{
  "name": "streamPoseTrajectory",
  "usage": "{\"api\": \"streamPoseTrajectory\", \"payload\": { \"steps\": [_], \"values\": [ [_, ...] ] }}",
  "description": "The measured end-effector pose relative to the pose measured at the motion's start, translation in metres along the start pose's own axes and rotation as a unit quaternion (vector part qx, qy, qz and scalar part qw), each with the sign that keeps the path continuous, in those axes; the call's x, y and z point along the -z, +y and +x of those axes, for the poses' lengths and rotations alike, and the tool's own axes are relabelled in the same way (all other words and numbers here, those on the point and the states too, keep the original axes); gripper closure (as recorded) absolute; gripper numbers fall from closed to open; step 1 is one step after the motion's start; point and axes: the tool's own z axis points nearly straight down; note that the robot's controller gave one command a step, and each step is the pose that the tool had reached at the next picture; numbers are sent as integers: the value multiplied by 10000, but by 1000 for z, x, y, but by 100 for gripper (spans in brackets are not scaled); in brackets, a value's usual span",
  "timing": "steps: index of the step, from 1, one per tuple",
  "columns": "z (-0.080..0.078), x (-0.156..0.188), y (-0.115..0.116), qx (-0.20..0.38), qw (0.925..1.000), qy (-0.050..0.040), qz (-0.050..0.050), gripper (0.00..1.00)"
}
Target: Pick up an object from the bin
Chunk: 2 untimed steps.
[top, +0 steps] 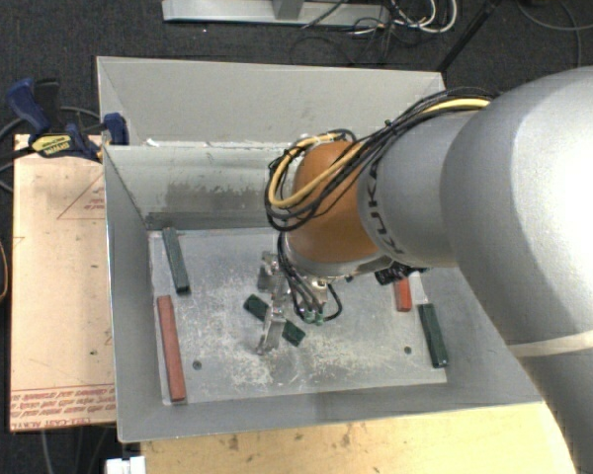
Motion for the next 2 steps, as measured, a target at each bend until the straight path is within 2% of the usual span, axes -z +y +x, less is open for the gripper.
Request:
{"api": "streamPoseTrajectory", "payload": {
  "steps": [1, 2],
  "values": [
    [0, 0, -3, -12, 10000, 6, 17, 100],
    [26, 158, 28, 392, 9992, -31, 0, 100]
  ]
}}
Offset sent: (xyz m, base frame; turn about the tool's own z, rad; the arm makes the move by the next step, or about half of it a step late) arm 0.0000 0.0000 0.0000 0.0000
